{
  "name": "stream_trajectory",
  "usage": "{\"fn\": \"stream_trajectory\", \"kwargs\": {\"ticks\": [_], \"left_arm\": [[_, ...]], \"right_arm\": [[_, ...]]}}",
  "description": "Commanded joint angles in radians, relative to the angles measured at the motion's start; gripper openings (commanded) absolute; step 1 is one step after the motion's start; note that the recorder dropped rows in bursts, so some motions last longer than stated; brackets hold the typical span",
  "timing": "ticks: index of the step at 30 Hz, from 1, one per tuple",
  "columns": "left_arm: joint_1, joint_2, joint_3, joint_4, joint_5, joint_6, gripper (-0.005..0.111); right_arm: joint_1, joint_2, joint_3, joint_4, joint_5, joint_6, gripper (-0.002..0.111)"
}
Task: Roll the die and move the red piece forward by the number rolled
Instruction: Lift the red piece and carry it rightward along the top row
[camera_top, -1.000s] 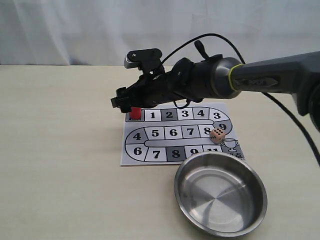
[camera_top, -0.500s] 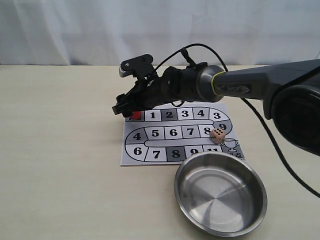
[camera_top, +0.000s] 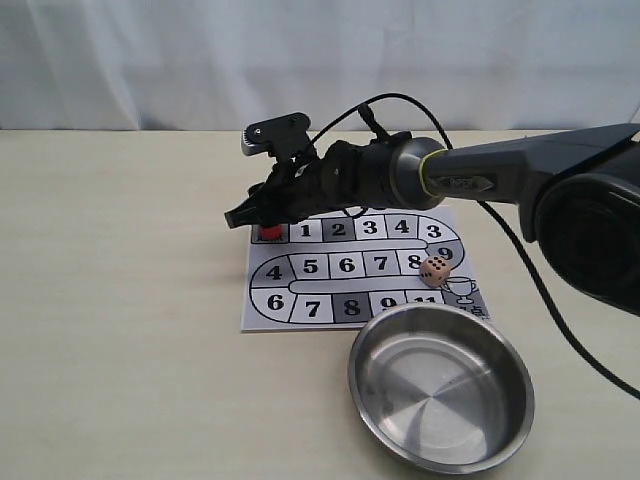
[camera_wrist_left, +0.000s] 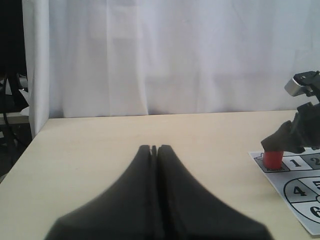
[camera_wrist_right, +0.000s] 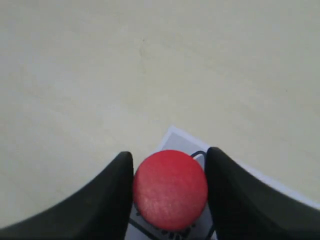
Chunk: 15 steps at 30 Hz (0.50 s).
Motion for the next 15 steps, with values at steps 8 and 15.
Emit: {"fn": "stream_trajectory", "kwargs": {"ticks": [8,15], "left_arm": [[-0.002,-0.002,0.003,-0.002,-0.006,-0.005,0.000],[-0.002,-0.002,0.003,-0.002,-0.006,-0.005,0.000]], "right_arm": [[-0.003,-0.012,-0.005,-0.006,-0.001,0.002,0.004],[-0.015,-0.072,-0.005,-0.011,0.004,-0.005,0.004]]}}
